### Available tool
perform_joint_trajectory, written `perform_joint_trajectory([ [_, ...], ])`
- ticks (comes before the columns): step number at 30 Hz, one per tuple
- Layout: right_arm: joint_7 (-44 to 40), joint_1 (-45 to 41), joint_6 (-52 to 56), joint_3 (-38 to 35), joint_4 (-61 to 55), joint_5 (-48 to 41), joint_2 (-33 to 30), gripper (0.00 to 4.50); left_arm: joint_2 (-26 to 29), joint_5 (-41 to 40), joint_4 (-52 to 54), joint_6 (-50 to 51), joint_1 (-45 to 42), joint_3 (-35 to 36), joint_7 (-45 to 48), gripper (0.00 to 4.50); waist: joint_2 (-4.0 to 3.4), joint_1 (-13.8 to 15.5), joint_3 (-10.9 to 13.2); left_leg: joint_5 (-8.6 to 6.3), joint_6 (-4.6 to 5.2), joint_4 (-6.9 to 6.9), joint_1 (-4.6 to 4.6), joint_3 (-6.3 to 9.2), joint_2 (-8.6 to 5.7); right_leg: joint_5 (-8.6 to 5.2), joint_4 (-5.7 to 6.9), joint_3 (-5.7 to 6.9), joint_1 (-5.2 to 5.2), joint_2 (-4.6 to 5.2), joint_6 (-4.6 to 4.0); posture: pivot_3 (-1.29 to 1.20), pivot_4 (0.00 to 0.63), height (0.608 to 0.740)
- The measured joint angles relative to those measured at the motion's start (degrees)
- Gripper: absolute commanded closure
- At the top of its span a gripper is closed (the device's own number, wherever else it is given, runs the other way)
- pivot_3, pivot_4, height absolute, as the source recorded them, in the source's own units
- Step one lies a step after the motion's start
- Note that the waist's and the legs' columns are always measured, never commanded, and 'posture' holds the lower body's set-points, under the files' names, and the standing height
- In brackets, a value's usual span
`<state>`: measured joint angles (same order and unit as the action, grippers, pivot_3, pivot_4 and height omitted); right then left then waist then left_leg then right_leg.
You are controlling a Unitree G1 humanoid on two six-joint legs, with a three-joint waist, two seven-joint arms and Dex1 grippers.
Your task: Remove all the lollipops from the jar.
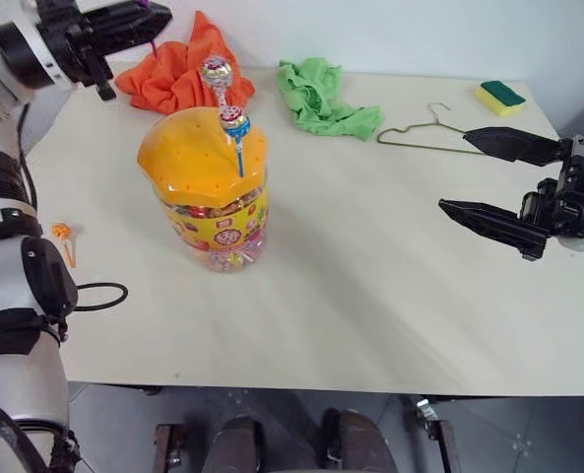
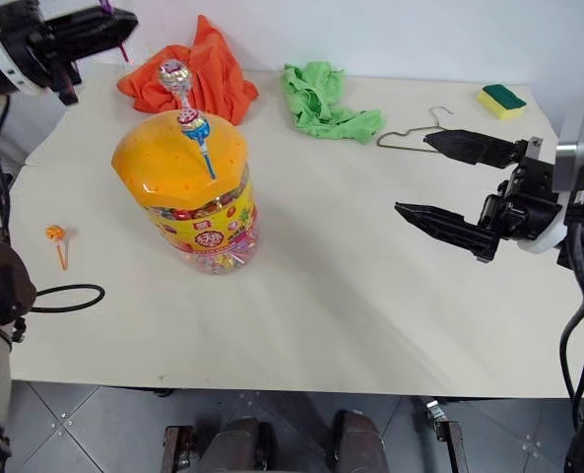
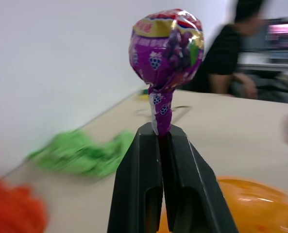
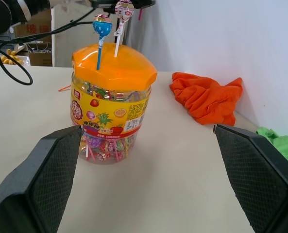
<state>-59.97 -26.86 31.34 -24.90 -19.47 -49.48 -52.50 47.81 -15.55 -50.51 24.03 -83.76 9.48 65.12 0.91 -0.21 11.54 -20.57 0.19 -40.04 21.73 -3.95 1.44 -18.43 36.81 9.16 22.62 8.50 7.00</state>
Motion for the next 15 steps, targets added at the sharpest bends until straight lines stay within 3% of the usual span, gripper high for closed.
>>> perform_joint_trajectory([
  [6, -1.4, -1.8, -0.1, 2.1, 1.9, 0.1, 0.0, 0.0, 5.7, 5.5, -0.8, 10.1, 1.6, -3.3, -7.5, 4.43, 0.0, 0.0, 0.0, 0.0, 0.0, 0.01, 0.0, -0.01, 0.0, 0.0, 0.0, -0.01, 0.01, 0.0, 0.0, 0.0, 0.15, 0.74],
  [15, -2.7, -4.2, -0.3, 4.2, 4.0, 0.7, 0.1, 0.0, 10.3, 11.1, 5.9, 22.8, 17.3, -9.0, -10.1, 4.43, 0.01, 0.3, 0.0, 0.0, 0.0, -0.02, 0.02, 0.01, -0.02, 0.0, 0.01, -0.05, 0.01, 0.03, 0.0, 0.0, 0.15, 0.74],
])
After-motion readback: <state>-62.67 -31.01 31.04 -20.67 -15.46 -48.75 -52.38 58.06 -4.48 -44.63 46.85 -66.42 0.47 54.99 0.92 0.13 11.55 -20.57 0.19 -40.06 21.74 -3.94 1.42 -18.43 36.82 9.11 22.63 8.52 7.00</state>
